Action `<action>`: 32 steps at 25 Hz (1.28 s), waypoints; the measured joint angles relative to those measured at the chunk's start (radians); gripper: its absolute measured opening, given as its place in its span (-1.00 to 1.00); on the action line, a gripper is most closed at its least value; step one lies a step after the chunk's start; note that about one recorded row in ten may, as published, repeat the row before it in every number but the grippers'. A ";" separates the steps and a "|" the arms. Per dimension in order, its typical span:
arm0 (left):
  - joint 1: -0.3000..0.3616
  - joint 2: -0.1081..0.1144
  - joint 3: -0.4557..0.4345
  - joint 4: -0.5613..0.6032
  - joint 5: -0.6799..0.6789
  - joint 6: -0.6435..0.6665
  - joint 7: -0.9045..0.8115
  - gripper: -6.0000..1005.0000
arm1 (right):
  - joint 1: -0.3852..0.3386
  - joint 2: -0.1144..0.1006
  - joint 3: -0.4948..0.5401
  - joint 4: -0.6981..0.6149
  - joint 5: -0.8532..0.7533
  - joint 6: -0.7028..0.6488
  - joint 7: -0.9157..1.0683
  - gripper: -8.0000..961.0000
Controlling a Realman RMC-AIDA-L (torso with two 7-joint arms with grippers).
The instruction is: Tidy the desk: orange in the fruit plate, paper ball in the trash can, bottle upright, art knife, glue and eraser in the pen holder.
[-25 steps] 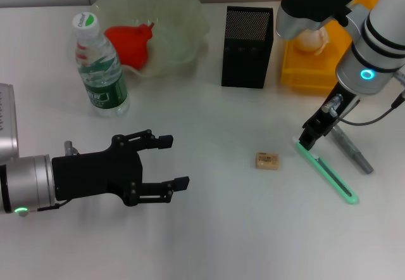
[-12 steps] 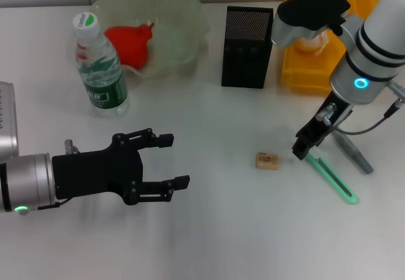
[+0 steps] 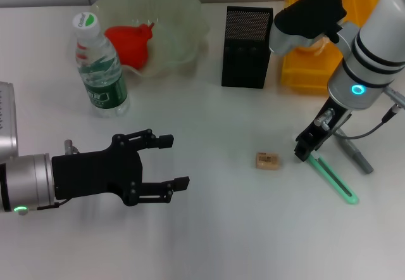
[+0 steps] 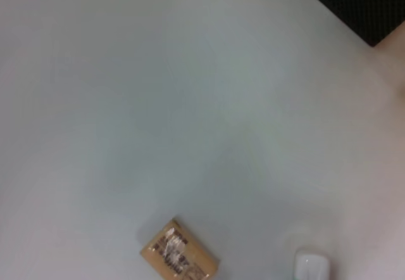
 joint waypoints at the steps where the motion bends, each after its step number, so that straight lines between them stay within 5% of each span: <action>1: 0.000 0.000 0.000 0.000 0.000 0.000 0.000 0.68 | 0.000 0.000 0.000 0.000 0.001 0.000 0.001 -0.27; 9: 0.000 0.000 0.000 0.000 0.001 -0.001 0.002 0.68 | 0.006 0.000 -0.001 0.011 0.001 0.000 0.002 -0.35; 13: 0.000 0.000 0.000 0.000 0.001 -0.001 0.004 0.68 | -0.002 -0.001 0.010 -0.037 0.002 -0.009 -0.002 -0.64; 16: 0.000 0.000 0.000 0.000 0.000 -0.002 0.006 0.68 | -0.011 -0.002 0.013 -0.062 0.008 -0.010 -0.004 -0.64; 26: -0.001 0.000 0.000 0.000 -0.003 -0.004 0.006 0.68 | -0.209 -0.006 0.079 -0.505 0.235 0.007 -0.158 -0.64; 32: -0.007 -0.003 0.000 0.000 -0.005 -0.006 0.007 0.68 | -0.331 -0.005 0.143 -0.571 0.529 0.158 -0.397 -0.64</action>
